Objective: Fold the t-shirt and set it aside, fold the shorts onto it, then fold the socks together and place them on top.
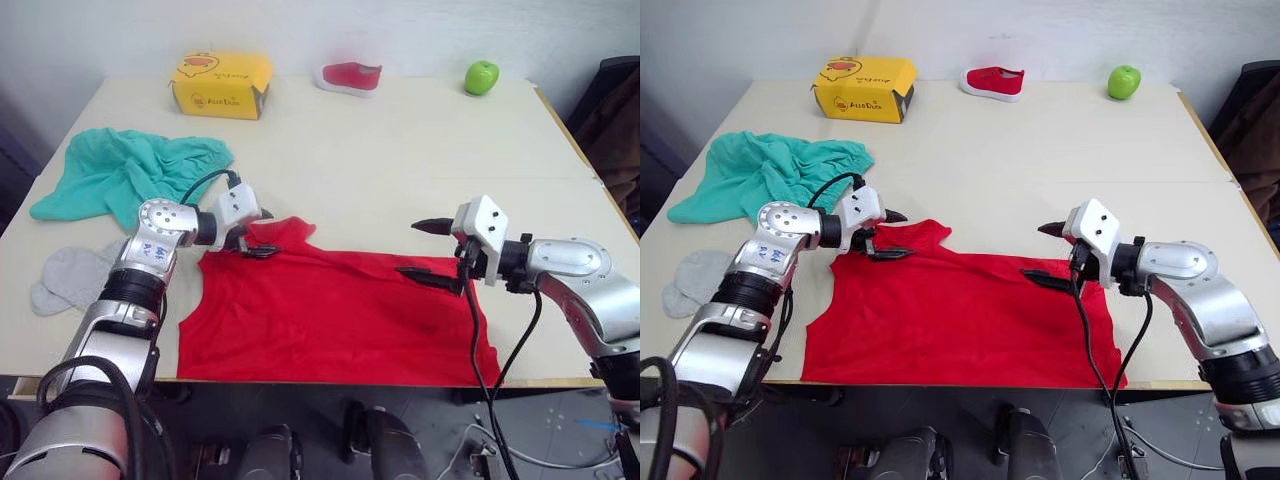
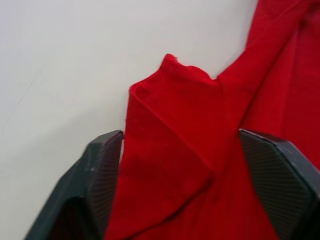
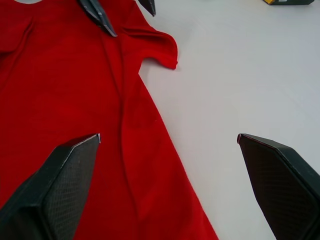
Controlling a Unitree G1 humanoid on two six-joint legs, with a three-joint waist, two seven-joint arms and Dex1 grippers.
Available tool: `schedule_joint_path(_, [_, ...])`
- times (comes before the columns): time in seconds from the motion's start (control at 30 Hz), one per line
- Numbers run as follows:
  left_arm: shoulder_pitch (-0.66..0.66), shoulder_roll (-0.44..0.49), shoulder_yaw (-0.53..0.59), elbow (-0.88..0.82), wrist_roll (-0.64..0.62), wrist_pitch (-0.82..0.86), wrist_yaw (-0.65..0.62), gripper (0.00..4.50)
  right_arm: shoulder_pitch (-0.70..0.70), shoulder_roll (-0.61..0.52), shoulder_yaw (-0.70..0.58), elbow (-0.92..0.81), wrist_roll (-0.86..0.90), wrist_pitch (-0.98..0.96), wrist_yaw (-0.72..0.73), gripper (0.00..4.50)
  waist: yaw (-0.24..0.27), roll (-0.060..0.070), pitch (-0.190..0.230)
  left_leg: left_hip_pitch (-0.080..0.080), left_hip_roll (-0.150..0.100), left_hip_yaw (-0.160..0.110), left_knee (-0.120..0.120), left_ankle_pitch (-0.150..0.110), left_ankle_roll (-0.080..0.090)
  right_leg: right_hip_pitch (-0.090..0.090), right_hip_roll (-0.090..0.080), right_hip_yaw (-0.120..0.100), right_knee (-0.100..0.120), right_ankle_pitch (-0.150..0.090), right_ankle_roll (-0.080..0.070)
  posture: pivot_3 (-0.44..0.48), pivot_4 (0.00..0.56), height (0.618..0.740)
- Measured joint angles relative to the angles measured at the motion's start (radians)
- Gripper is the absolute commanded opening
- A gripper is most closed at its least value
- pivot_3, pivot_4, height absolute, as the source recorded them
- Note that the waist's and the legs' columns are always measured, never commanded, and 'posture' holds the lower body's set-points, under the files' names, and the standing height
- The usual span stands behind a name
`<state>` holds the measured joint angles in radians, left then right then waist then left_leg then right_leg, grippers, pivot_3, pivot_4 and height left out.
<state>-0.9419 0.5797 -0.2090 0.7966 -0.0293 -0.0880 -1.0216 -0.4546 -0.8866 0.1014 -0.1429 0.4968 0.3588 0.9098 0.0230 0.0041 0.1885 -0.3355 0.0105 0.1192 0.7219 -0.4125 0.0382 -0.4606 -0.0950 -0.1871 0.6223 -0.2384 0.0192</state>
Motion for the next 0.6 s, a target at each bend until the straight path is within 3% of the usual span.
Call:
schedule_joint_path(0.03, [-0.003,-0.002,0.004,0.009,0.001,-0.004,-0.001,2.64,0.001,0.002,-0.003,-0.01,0.0,0.006,0.002,4.5,0.0,0.0,0.0,0.0,0.0,0.0,0.0,0.0,0.0,0.0,0.0,0.0,0.0,0.0,0.0,0.0,0.15,0.74])
schedule_joint_path(0.47, [-0.002,-0.01,0.005,0.05,0.042,-0.065,-0.031,2.64,0.028,0.023,-0.042,0.006,-0.071,0.014,0.019,4.5,-0.001,0.0,0.0,0.0,0.0,0.0,0.0,0.0,0.0,0.0,0.0,0.0,0.0,0.0,0.0,0.0,0.15,0.74])
schedule_joint_path(0.6, [-0.001,-0.009,0.009,0.063,0.061,-0.08,-0.013,1.83,0.049,0.025,-0.066,0.028,-0.096,0.009,0.026,4.5,0.0,0.0,0.0,0.0,0.0,0.0,0.0,0.0,0.0,0.0,0.0,0.0,0.0,0.0,0.0,0.0,0.15,0.74])
